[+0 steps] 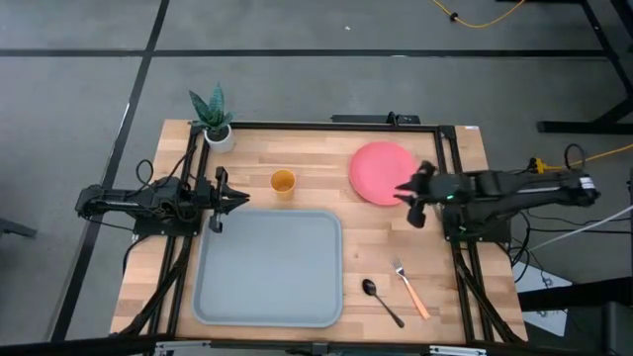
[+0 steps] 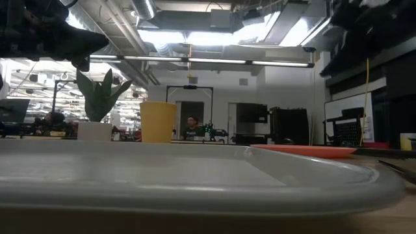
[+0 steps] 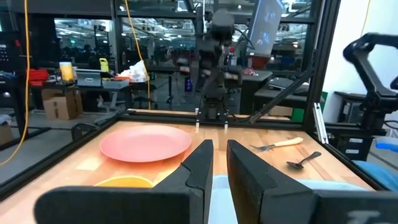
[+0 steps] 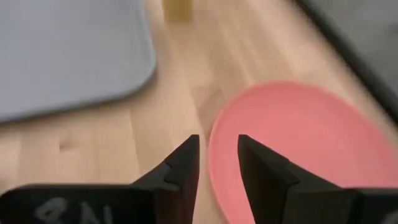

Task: Pick and place plate/cup/fork/spoon on tray
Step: Put the pink plate on the grey tray

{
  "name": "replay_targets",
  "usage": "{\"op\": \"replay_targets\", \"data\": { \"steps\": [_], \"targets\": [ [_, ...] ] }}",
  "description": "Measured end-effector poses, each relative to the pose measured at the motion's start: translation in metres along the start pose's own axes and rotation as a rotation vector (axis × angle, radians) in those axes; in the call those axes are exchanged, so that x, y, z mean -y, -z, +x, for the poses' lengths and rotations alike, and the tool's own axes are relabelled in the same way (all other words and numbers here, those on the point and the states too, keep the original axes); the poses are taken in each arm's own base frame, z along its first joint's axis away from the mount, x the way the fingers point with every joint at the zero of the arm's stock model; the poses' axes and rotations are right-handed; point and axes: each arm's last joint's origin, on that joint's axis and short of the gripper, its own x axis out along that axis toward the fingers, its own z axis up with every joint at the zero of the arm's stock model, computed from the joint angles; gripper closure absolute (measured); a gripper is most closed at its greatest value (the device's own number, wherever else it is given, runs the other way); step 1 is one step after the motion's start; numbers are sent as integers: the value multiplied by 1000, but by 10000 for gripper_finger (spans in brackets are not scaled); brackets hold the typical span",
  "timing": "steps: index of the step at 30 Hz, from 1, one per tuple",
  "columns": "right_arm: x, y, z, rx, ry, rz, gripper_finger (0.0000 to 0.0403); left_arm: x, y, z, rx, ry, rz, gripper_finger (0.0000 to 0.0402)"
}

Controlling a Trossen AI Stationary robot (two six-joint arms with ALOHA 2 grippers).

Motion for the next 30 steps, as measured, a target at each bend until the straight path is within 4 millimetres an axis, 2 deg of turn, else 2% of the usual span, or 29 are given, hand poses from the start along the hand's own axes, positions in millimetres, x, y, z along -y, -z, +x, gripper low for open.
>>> {"op": "replay_targets", "data": {
  "steps": [4,9,12,23,26,30],
  "targets": [
    [-8,5,25,-123,2,-21,289,0,0,0,-1,0,4,360],
    [-17,5,45,-190,-64,51,289,0,1,0,-8,0,7,360],
    [-21,5,54,-214,-74,98,289,0,1,0,-9,0,8,360],
    [-25,13,74,-310,-37,87,289,0,2,0,-25,-12,11,360],
    [-26,16,77,-340,-41,20,289,-1,3,0,-34,-33,12,360],
    [-26,19,78,-367,-89,-165,289,-1,6,0,-64,-37,10,360]
  ]
}}
